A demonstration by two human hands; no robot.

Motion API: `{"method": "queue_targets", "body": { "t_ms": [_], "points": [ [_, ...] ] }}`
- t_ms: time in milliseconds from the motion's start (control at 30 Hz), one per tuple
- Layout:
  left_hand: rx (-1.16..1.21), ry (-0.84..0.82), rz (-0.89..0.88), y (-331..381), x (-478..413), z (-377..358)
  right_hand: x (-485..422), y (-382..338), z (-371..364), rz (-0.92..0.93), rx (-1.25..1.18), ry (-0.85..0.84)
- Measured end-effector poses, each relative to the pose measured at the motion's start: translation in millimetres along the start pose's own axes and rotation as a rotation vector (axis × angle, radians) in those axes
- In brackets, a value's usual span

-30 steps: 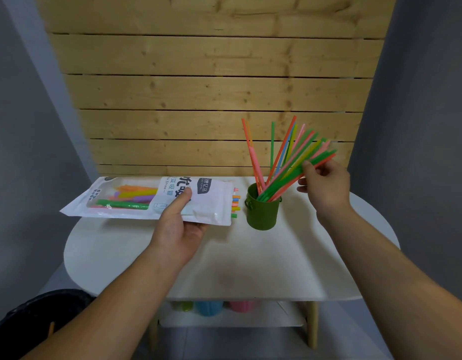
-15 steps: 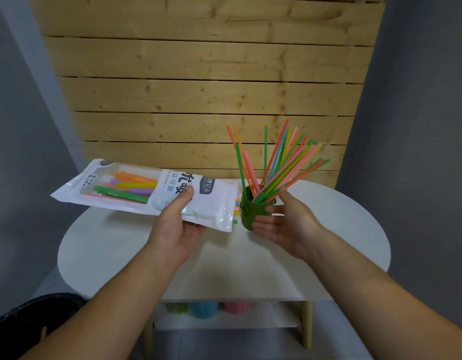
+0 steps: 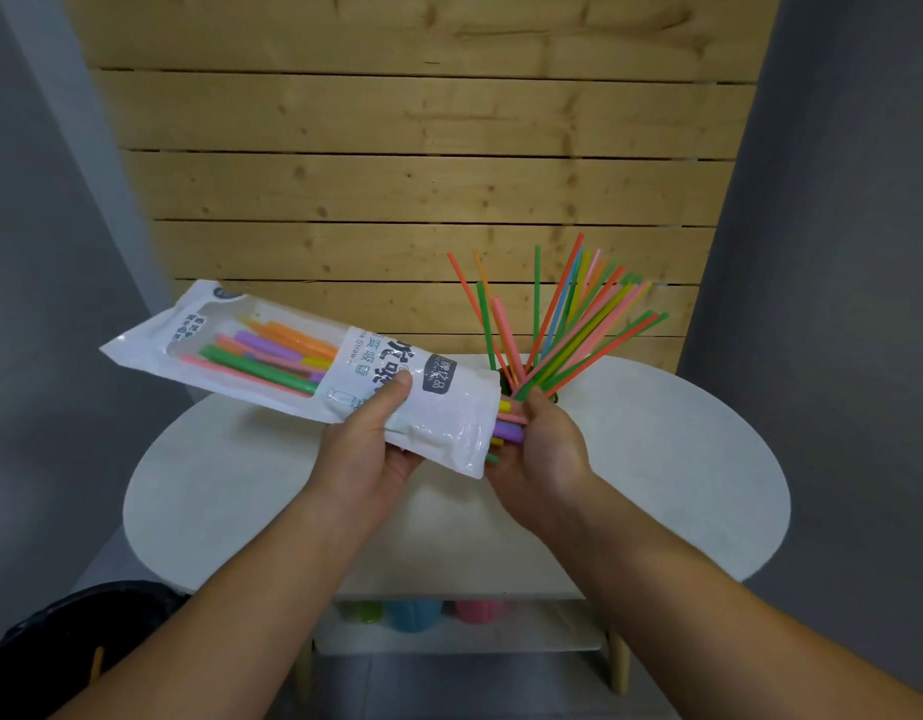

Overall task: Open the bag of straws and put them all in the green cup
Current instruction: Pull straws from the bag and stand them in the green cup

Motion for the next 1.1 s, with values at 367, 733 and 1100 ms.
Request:
{"method": "queue_targets", "body": {
  "t_ms": [367, 733, 1100],
  "points": [
    [0.169, 0.089, 0.12, 0.8, -3.1, 8.6, -2.6, -24.2, 15.7, 0.3, 0.524, -0.088],
    [0.22, 0.113, 0.128, 0.9, -2.2, 6.9, 3.4, -35.3, 18.8, 0.266, 0.504, -0.155],
    [0.328, 0.182, 0.112, 3.9, -3.4, 9.5, 3.7, -56.9, 25.4, 0.232, 0.435, -0.201]
  ]
}}
Point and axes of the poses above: each hand's wrist, its own x-axis away from the middle knuckle, its own z-axis out of the back of the hand, y = z × x, the point moved 2 cm from there along -x, towards the middle knuckle
